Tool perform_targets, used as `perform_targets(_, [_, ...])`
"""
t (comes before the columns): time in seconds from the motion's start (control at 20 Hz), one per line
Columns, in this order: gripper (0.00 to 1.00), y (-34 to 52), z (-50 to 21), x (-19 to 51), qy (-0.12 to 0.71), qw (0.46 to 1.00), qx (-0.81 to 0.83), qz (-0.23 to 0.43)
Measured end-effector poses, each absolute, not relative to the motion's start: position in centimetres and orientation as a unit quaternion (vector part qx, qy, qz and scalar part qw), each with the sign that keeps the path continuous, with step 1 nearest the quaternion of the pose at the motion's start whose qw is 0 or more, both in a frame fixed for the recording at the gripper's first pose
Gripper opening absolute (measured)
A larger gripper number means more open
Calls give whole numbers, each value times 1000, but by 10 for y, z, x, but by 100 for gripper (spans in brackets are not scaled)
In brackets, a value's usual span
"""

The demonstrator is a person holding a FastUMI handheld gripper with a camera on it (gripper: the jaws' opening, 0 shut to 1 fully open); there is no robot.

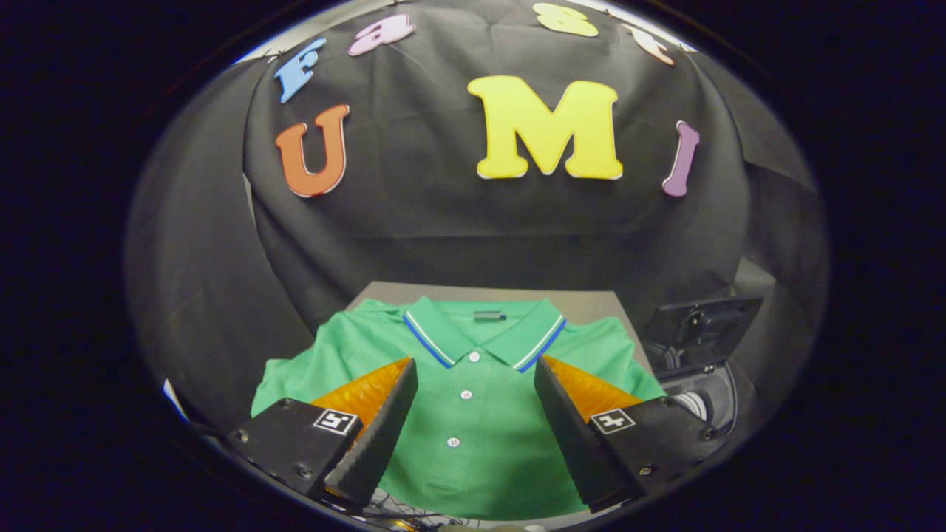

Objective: Put the clothes into the washing machine and then close the washing machine lid.

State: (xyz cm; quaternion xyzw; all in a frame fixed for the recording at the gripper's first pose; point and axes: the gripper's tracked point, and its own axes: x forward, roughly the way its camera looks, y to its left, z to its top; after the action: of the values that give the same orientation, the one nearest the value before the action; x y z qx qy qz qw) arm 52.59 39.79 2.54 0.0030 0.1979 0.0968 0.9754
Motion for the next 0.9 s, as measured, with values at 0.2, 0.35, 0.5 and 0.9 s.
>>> perform_targets(0.2, [99, 401, -3, 537, 224, 970, -9, 93])
perform_targets(0.35, [99, 401, -6, 538, 219, 972, -16, 84])
perform_targets(0.5, [100, 403, -8, 541, 224, 971, -36, 74])
perform_targets(0.9, [99, 401, -9, 541, 259, 963, -26, 65])
